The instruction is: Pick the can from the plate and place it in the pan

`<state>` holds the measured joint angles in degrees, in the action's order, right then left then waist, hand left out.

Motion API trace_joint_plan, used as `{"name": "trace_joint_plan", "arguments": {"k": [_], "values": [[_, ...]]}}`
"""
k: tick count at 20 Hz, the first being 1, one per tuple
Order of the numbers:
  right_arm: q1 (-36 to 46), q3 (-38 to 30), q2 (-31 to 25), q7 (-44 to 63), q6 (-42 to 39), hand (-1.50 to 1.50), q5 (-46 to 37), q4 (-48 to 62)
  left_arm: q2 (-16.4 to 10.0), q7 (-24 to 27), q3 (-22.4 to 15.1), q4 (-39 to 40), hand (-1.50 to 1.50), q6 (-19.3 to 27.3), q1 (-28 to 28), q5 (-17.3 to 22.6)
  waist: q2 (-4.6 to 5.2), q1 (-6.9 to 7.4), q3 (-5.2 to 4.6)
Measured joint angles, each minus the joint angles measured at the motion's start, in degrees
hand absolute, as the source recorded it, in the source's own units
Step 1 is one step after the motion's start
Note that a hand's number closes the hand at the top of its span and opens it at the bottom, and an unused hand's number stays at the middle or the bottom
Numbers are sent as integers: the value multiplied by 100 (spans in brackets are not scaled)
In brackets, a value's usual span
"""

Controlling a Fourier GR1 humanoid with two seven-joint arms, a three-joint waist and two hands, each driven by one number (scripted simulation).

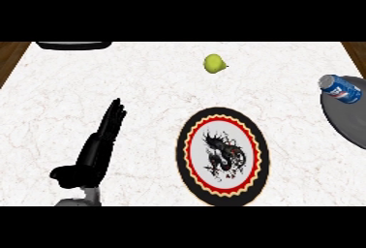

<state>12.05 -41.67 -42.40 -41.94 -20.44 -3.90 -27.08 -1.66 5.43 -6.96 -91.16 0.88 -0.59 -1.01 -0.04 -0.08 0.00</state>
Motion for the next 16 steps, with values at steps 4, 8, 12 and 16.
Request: {"name": "trace_joint_plan", "arguments": {"k": [4,8,12,16], "values": [[-205,107,-5,128,69,-150,129,-242,-28,-73,81,6,0,-84,-113,60,1,-1,1],[-504,171,91,426,168,-150,285,-769,-4,-10,40,-24,0,-73,4,8,-3,-7,-2],[-669,300,170,597,315,-150,355,-1127,-7,-109,71,-95,0,-75,-33,-16,-2,-3,-1],[-899,364,289,439,584,-150,322,-1341,-46,-86,132,-38,0,-121,-80,-13,0,-2,-1]]}}
